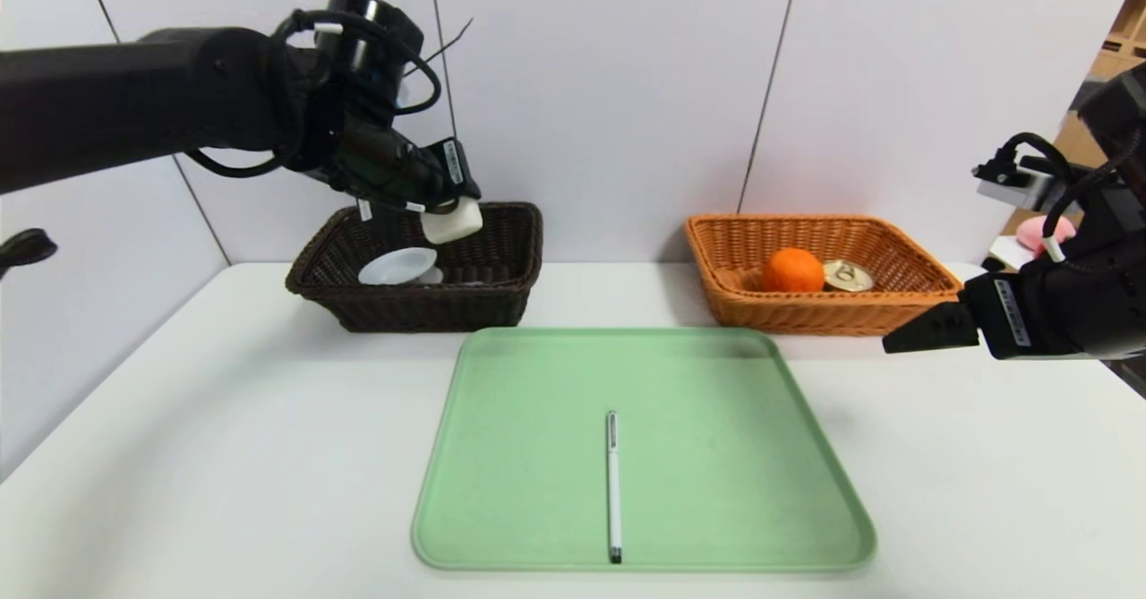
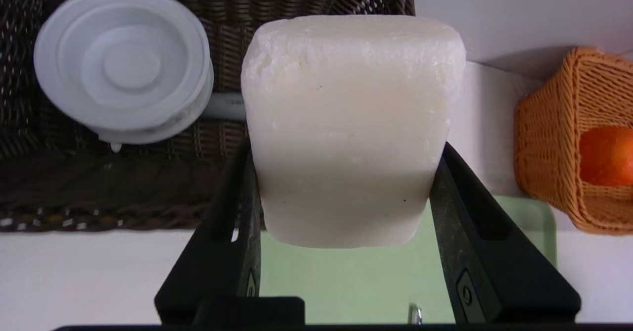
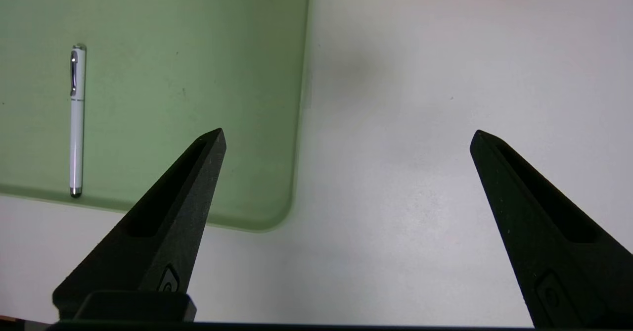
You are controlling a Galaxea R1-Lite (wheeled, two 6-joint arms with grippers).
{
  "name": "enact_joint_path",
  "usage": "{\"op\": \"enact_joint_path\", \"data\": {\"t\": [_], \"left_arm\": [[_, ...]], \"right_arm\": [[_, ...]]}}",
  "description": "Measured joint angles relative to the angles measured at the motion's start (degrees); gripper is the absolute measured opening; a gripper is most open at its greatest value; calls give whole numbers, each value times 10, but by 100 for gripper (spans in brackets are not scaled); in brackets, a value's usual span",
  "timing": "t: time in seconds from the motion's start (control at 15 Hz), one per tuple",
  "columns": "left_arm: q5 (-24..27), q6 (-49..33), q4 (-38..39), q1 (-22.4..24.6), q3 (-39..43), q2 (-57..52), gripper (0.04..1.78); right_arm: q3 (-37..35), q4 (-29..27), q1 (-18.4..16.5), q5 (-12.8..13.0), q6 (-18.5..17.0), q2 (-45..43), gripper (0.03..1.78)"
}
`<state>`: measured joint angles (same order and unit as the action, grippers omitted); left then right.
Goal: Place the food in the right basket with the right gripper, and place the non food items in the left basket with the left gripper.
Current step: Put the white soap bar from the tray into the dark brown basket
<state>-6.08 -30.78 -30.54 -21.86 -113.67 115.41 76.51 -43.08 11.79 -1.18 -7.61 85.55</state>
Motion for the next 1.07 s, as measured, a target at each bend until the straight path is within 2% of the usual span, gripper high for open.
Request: {"op": "enact_joint_path", "data": {"t": [0.27,0.67,1.07], "left_arm": [[-32,43,83,5,0,61,97],[-33,52,81,7,-1,103,97],[-33,52,84,9,-1,106,136]], "right_arm": [[0,0,0,1,0,-2,171],[0,0,0,-1,0,-3,171],[-5,-1,0,-1,0,-4,171]]}}
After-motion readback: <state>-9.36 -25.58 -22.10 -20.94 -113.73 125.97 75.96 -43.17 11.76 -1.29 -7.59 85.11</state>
